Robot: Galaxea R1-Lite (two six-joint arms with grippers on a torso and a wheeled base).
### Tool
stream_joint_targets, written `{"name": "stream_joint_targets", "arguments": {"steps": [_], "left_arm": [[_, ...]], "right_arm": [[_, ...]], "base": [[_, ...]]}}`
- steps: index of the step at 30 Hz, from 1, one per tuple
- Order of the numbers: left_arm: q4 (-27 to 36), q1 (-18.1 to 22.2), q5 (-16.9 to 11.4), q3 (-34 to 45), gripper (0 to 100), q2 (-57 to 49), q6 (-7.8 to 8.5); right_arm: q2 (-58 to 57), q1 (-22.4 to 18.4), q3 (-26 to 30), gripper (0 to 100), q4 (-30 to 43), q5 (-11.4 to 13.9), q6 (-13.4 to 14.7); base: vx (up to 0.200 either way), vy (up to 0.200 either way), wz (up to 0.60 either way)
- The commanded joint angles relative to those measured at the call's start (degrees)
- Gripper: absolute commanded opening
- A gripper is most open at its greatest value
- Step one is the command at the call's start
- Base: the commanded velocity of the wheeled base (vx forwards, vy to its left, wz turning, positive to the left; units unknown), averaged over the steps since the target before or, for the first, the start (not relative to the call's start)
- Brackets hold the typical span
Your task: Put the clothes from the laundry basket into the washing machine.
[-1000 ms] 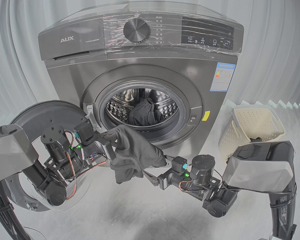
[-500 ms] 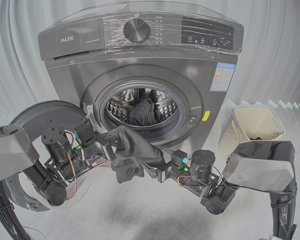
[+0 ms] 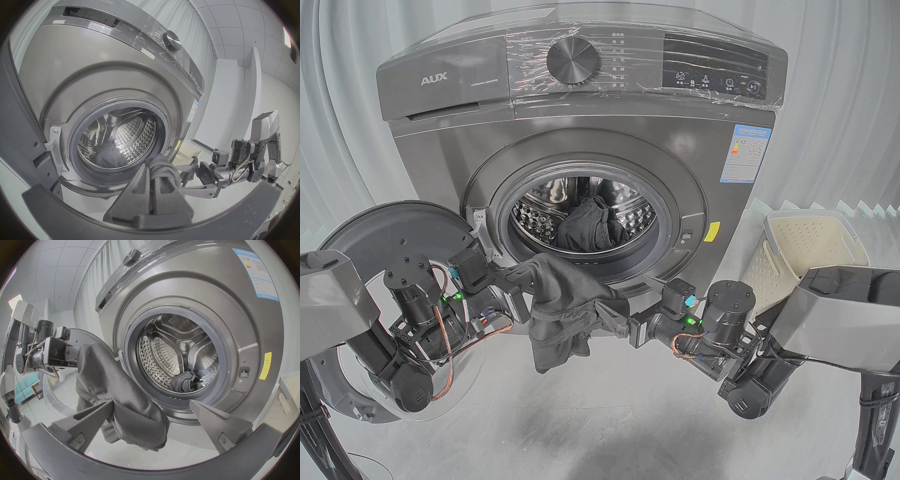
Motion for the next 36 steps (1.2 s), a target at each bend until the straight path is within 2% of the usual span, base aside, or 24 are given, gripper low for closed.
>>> {"name": "stream_joint_targets", "arguments": {"steps": [1,7,21,27,31,32,36], "left_arm": [[-0.04,0.06,-0.01,0.00,0,0.02,-0.04],[-0.04,0.15,-0.01,-0.27,0,0.02,-0.04],[-0.04,0.24,0.17,-0.53,0,0.11,-0.04],[-0.04,0.24,0.17,-1.06,0,0.20,-1.53],[-0.04,0.15,0.17,-1.41,0,0.11,-1.97],[-0.04,0.24,0.17,-1.50,0,0.11,-1.97],[-0.04,0.41,0.25,-2.47,0,0.02,-2.15]], "right_arm": [[2.52,0.42,0.51,100,-0.08,0.30,0.15],[3.58,2.53,3.76,100,-0.17,0.56,0.85],[2.96,4.20,3.85,100,-0.17,0.65,0.76],[0.77,2.71,3.76,100,-0.08,1.00,-0.11],[0.33,0.95,1.92,100,0.54,4.26,-1.78],[0.33,0.68,0.77,100,0.19,5.75,-2.40],[0.41,0.51,-2.04,100,0.80,8.04,-4.68]], "base": [[0.000,0.000,0.00],[0.000,0.000,0.00],[0.000,0.000,0.00],[0.000,0.000,0.00],[0.000,0.000,0.00],[0.000,0.000,0.00],[0.000,0.000,0.00]]}}
